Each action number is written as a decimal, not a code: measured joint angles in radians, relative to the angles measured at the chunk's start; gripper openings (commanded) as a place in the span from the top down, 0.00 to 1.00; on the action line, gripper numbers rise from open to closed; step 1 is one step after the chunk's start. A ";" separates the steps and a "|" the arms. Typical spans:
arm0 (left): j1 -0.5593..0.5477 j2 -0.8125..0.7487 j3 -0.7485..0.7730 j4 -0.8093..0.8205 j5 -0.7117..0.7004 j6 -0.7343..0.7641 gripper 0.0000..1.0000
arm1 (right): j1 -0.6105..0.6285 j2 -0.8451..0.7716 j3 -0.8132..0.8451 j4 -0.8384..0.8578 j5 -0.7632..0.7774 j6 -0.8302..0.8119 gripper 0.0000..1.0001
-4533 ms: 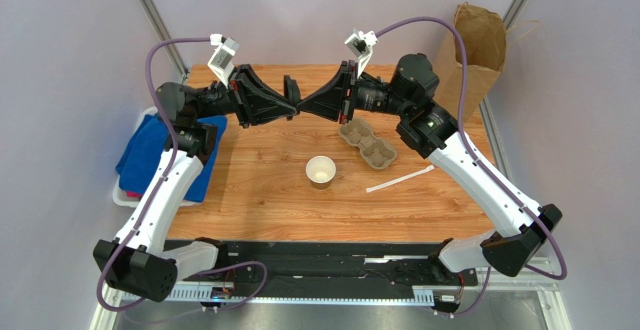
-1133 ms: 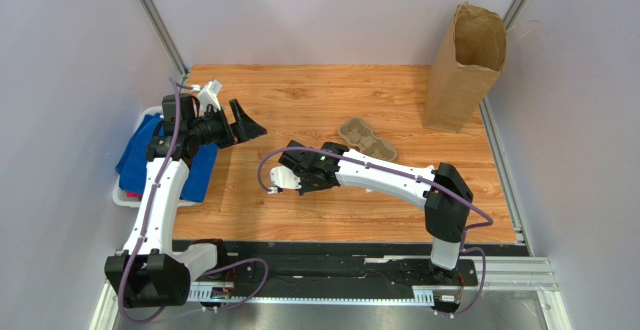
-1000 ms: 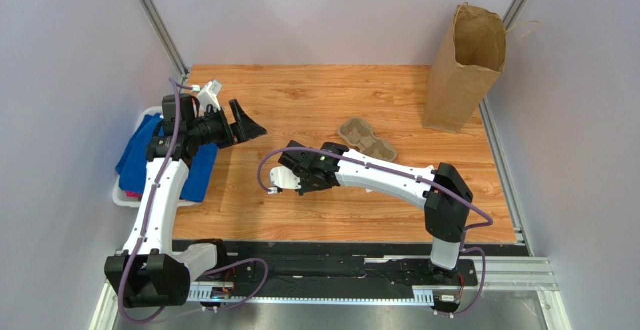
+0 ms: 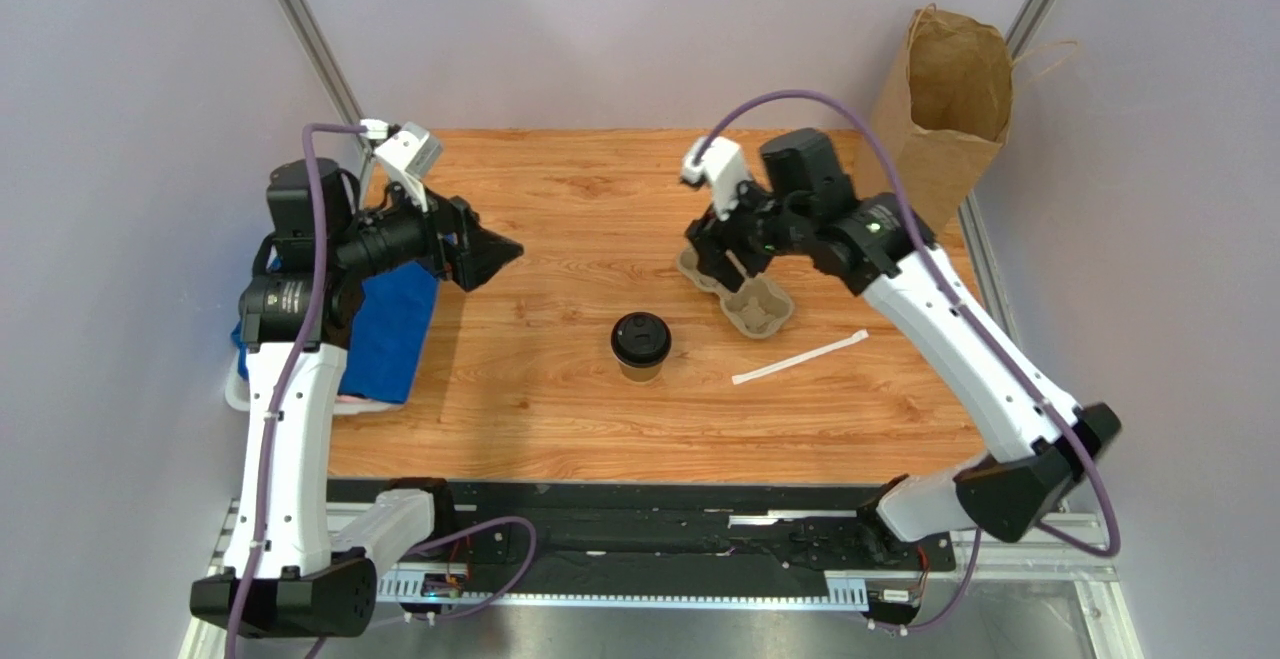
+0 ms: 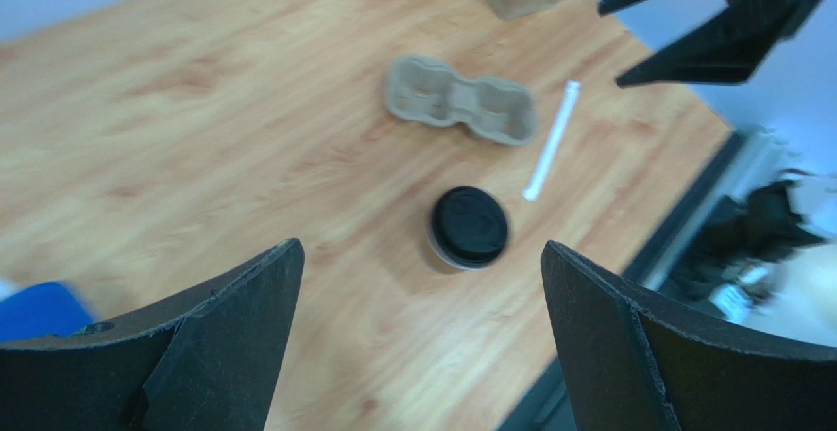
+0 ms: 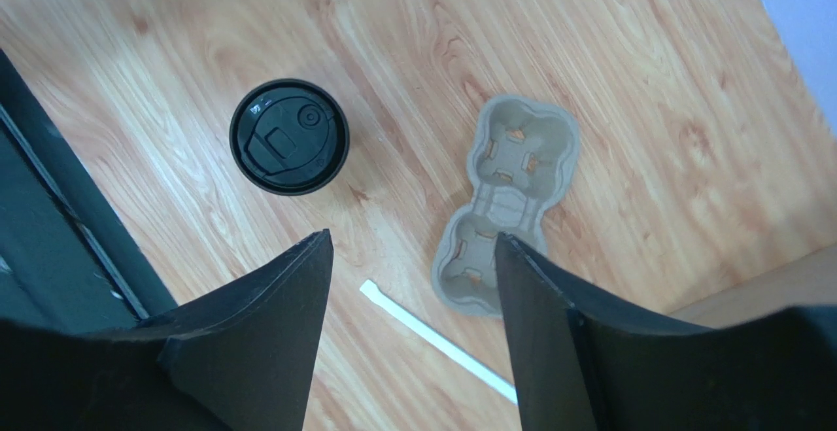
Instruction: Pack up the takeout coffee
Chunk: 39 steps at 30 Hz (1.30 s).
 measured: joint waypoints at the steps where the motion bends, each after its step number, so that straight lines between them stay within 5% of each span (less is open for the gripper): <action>1: -0.023 0.009 -0.005 0.000 0.011 -0.024 0.01 | -0.045 -0.031 -0.024 0.023 -0.037 0.047 0.36; 9: -0.318 0.044 -0.348 0.174 0.031 -0.365 0.24 | -0.087 -0.116 -0.293 0.182 -0.335 0.396 0.41; 13: -0.370 0.110 -0.434 0.281 0.057 -0.509 0.57 | -0.095 -0.069 -0.365 0.242 -0.440 0.556 0.51; 14: -0.373 0.132 -0.455 0.321 0.065 -0.545 0.75 | -0.100 -0.053 -0.373 0.257 -0.466 0.590 0.56; 17: -0.381 0.191 -0.481 0.399 0.081 -0.622 0.90 | -0.121 -0.005 -0.385 0.293 -0.539 0.664 0.64; 22: -0.406 0.298 -0.483 0.507 0.105 -0.700 1.00 | -0.134 0.068 -0.421 0.382 -0.636 0.764 0.71; 39: -0.417 0.541 -0.478 0.607 0.119 -0.752 1.00 | -0.135 0.278 -0.430 0.533 -0.742 0.891 0.78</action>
